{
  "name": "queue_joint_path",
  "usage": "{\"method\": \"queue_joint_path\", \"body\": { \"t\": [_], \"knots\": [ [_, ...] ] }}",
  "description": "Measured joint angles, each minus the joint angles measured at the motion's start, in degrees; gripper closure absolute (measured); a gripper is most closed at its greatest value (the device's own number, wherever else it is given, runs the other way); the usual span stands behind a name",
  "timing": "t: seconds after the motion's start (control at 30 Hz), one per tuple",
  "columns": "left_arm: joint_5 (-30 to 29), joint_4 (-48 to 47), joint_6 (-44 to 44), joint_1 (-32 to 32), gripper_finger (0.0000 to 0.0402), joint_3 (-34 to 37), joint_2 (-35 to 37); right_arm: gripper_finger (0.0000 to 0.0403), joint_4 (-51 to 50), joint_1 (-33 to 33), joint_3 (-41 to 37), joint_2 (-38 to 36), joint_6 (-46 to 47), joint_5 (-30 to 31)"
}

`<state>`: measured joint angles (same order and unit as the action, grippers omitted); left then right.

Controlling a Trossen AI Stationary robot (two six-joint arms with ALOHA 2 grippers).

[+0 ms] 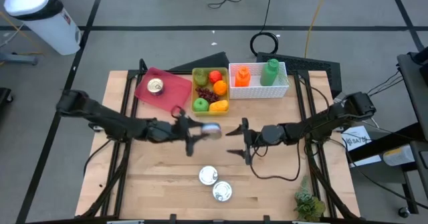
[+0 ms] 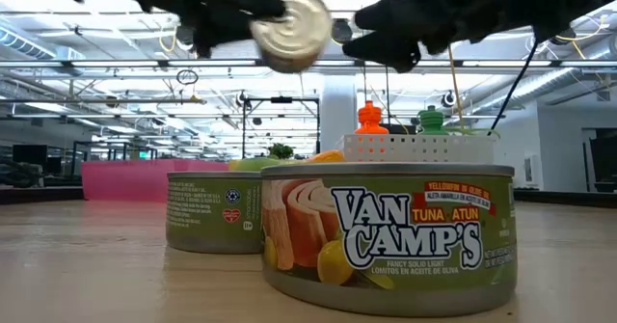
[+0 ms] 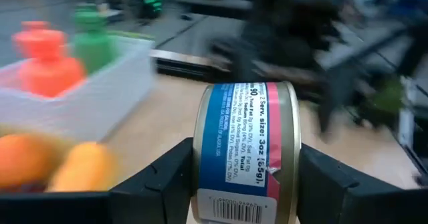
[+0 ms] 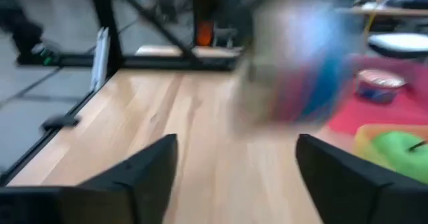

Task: Pick & Place Food Item
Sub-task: Put the blue and pink tuna can into the red bin

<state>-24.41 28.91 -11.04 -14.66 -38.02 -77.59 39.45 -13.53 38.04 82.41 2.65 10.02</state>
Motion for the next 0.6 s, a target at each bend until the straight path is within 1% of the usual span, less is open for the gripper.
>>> {"method": "queue_joint_path", "body": {
  "t": [0.07, 0.17, 0.23, 0.3, 0.37, 0.43, 0.47, 0.53, 0.6],
  "knots": [
    [-3.4, -7.8, -2.4, 0.1, 0.0197, 0.0, 5.9, 0.0089, -2.7, -0.3, -0.2, -1.1, -0.1, 0.7],
    [-9.3, -21.5, -5.4, 0.0, 0.0197, 0.0, 14.2, 0.0062, -3.2, -0.2, -0.1, -2.7, 0.3, 2.0],
    [-14.2, -31.4, -9.1, 0.7, 0.0197, 0.0, 19.3, 0.0056, -3.7, -0.2, -0.4, -3.1, 0.7, 2.0],
    [-19.3, -42.8, -14.8, 2.6, 0.0197, 0.0, 23.9, 0.0055, -3.9, -0.2, -0.4, -3.0, 1.0, 1.9],
    [-22.0, -52.2, -21.7, 5.5, 0.0197, 1.1, 27.8, 0.006, -3.7, -0.1, -0.5, -3.0, 1.2, 2.0],
    [-22.1, -58.2, -27.6, 9.4, 0.0197, 3.3, 31.1, 0.0066, -3.7, 0.0, -0.5, -3.1, 1.2, 2.1],
    [-21.1, -59.3, -29.3, 11.6, 0.0197, 5.0, 32.6, 0.007, -3.7, 0.0, -0.5, -3.0, 1.1, 2.1],
    [-17.4, -57.7, -30.0, 16.5, 0.0197, 8.9, 35.5, 0.0075, -3.5, 0.1, -0.5, -3.0, 1.1, 2.0],
    [-11.6, -53.0, -29.3, 22.0, 0.0197, 12.7, 37.3, 0.0079, -2.8, 0.4, -0.5, -3.0, 1.1, 2.0]
  ]
}}
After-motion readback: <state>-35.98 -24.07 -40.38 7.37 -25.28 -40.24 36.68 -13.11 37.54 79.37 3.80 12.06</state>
